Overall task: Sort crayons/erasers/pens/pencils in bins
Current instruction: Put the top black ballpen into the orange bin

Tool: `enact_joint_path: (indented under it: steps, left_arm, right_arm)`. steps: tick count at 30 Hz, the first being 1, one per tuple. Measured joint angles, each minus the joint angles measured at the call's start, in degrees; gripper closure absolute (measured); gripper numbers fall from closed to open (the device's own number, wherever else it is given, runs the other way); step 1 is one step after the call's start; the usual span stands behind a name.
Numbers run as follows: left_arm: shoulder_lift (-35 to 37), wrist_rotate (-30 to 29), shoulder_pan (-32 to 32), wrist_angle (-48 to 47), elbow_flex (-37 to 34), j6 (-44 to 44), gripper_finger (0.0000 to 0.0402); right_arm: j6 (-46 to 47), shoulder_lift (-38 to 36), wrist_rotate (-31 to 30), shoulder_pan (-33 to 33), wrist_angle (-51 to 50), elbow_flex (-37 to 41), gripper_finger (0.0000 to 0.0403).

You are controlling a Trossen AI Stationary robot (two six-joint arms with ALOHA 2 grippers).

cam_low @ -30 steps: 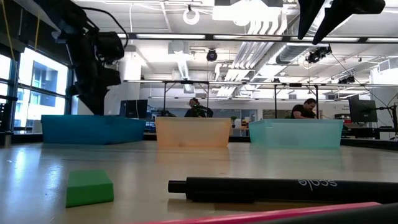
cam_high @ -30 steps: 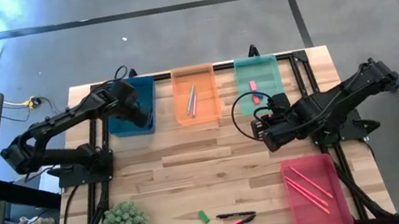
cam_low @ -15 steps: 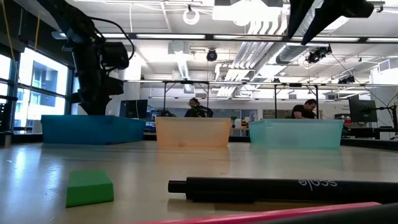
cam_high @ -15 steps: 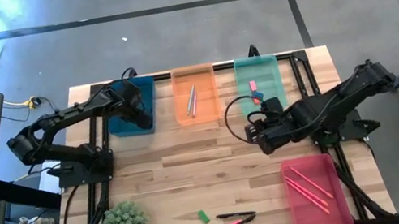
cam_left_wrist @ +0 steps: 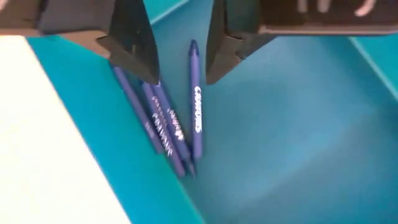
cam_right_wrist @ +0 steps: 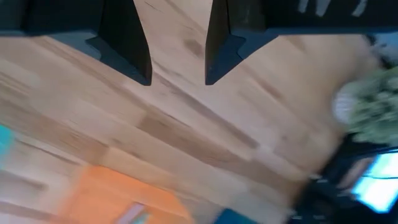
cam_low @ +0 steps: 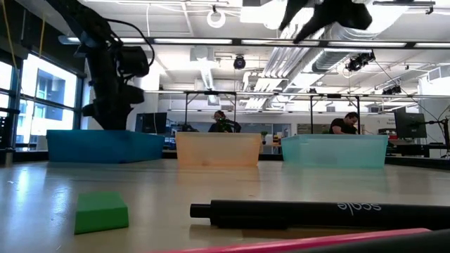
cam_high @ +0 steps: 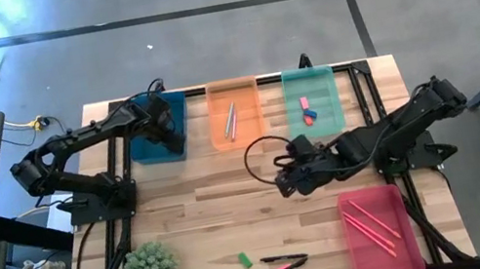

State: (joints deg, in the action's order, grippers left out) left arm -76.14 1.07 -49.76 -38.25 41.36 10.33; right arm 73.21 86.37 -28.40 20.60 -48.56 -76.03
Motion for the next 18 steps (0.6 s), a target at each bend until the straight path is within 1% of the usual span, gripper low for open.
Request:
enact_joint_path:
  steps: [3,6,9,14,16,18]
  left_arm:
    - [0.0,0.0,-0.1,-2.4,2.5,-0.1,0.0258]
    - [0.0,0.2,-0.7,-7.0,6.3,-1.8,0.0248]
    - [0.0,0.2,-1.3,-11.8,10.6,-3.5,0.0246]
    - [0.0,0.3,-1.6,-18.7,18.1,-7.9,0.0253]
    - [0.4,1.8,-1.6,-19.9,20.4,-9.9,0.0258]
    - [1.3,5.5,-1.6,-20.4,22.3,-11.1,0.0264]
  right_arm:
    - [-5.1,0.0,0.0,0.1,5.0,0.0,0.0261]
    - [-9.9,0.0,0.3,0.2,9.7,0.0,0.0261]
    - [-14.9,0.0,2.3,0.2,13.8,0.0,0.0261]
    - [-19.6,0.0,3.0,0.2,18.1,0.0,0.0261]
    - [-21.0,0.0,3.4,0.2,19.4,0.0,0.0261]
    - [-22.5,0.0,3.7,0.2,21.1,0.0,0.0261]
